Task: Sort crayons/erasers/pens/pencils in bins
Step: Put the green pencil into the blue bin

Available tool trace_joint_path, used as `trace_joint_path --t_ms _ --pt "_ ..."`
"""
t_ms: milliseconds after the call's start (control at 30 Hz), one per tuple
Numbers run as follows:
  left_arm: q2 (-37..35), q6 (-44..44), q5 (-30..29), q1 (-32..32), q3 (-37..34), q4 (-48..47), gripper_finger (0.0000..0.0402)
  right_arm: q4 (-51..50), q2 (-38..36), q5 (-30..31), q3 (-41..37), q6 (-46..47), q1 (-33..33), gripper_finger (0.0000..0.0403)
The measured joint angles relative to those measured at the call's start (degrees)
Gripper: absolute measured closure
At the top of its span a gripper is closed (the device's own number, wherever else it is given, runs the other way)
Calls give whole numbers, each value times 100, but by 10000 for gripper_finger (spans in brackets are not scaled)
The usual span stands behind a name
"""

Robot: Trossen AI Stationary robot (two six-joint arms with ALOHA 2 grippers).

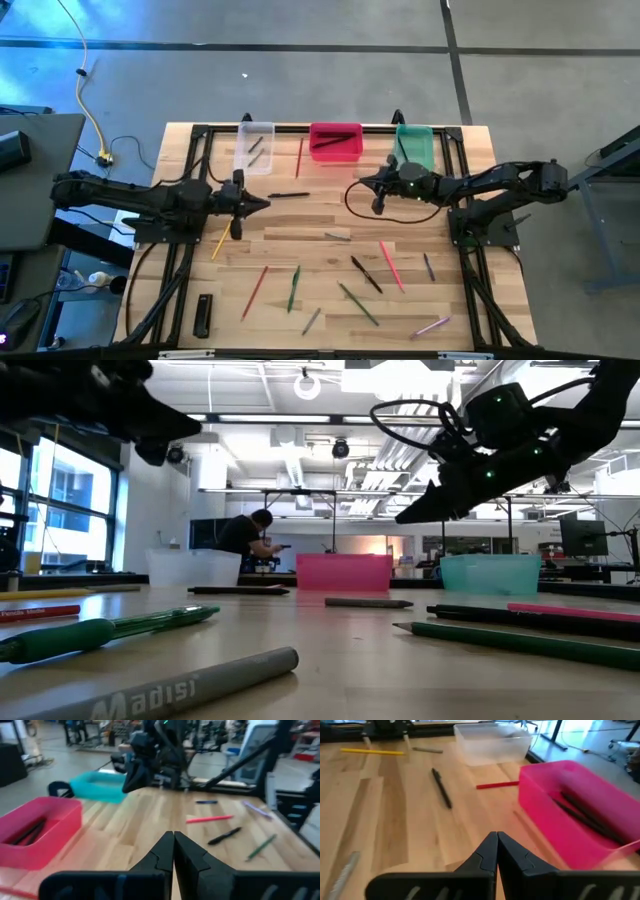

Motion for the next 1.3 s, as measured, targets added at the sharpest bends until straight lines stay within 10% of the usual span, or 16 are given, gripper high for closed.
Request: trace_joint_path --t_ms 500,933,1300 --pt "-1164 4 -534 -1088 -776 76 401 -3675 0 526 1592 1568 1407 381" --pt "-2247 138 -687 -1838 -1221 -104 401 -5434 0 1735 2500 3793 3042 260" --pt "-3336 156 -264 -1450 -1221 -1175 401 -6001 629 2087 3159 4560 3704 240"
